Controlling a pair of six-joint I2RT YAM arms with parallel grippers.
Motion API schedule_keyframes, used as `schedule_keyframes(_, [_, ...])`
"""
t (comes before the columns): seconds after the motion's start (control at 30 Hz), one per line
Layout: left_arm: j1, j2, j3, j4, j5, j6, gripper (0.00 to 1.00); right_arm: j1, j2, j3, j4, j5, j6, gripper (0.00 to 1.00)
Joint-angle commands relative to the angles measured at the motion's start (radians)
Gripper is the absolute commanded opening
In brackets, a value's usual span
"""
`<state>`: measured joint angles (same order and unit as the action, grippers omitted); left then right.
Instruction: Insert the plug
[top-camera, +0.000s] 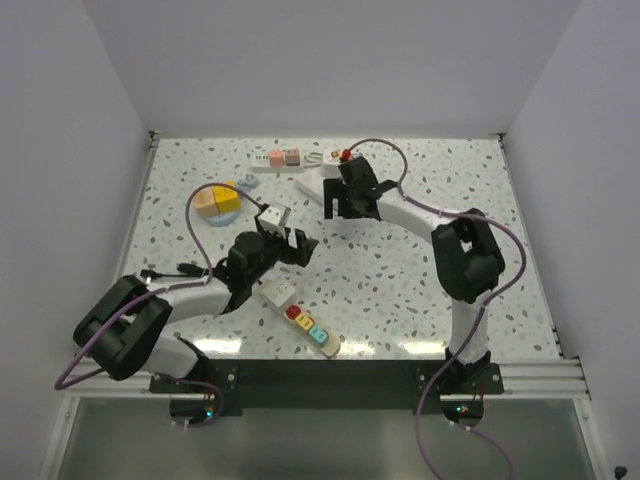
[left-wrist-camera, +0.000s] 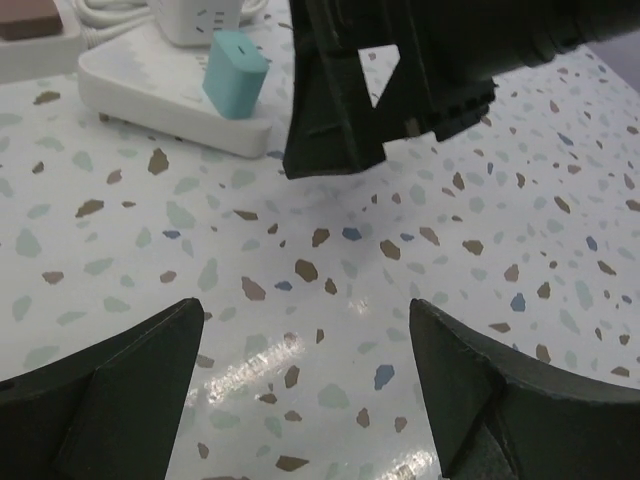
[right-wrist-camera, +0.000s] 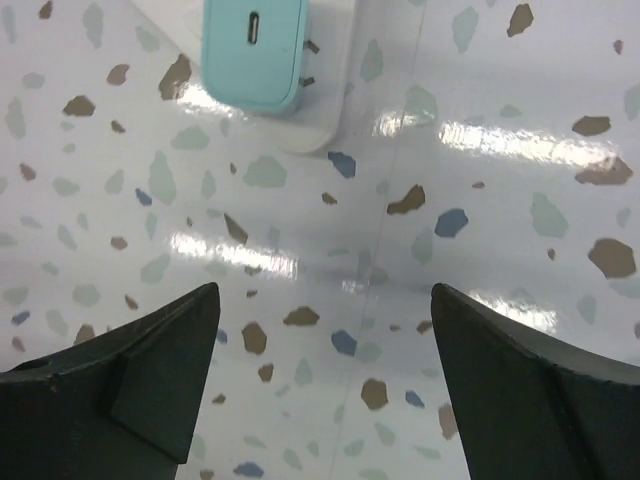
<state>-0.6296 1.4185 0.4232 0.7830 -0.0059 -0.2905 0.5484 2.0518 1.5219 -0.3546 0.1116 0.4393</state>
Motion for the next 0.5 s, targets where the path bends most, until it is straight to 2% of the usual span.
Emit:
schedule_keyframes(0.0, [0.007, -0.073, 0.087, -0.105, -0.094, 0.022, 0.9, -0.005, -0.208, -0.11, 0.124, -0.02, -0.082, 0.9])
schedule_keyframes(0.1, [0.056, -0.113, 0.135, -0.184, -0.111, -0.01, 0.96, -0.007, -0.336, -0.227, 0.164, -0.024, -0.117, 0.98])
schedule_keyframes(0.17, [0.094, -0.133, 0.166, -0.235, -0.108, -0.027, 0.99, -0.011, -0.412, -0.296, 0.203, -0.021, -0.129, 0.98])
schedule_keyframes(0.3, [0.226, -0.214, 0.198, -0.381, -0.094, -0.062, 1.0, -0.021, -0.667, -0.498, 0.253, 0.034, -0.16, 0.98])
schedule_keyframes(0.37, [0.243, -0.252, 0.207, -0.43, -0.137, -0.055, 1.0, -0.024, -0.752, -0.555, 0.258, 0.11, -0.171, 0.98])
schedule_keyframes(0.47, [0.245, -0.341, 0.235, -0.571, -0.274, -0.035, 1.0, -0.031, -0.931, -0.656, 0.253, 0.236, -0.172, 0.98])
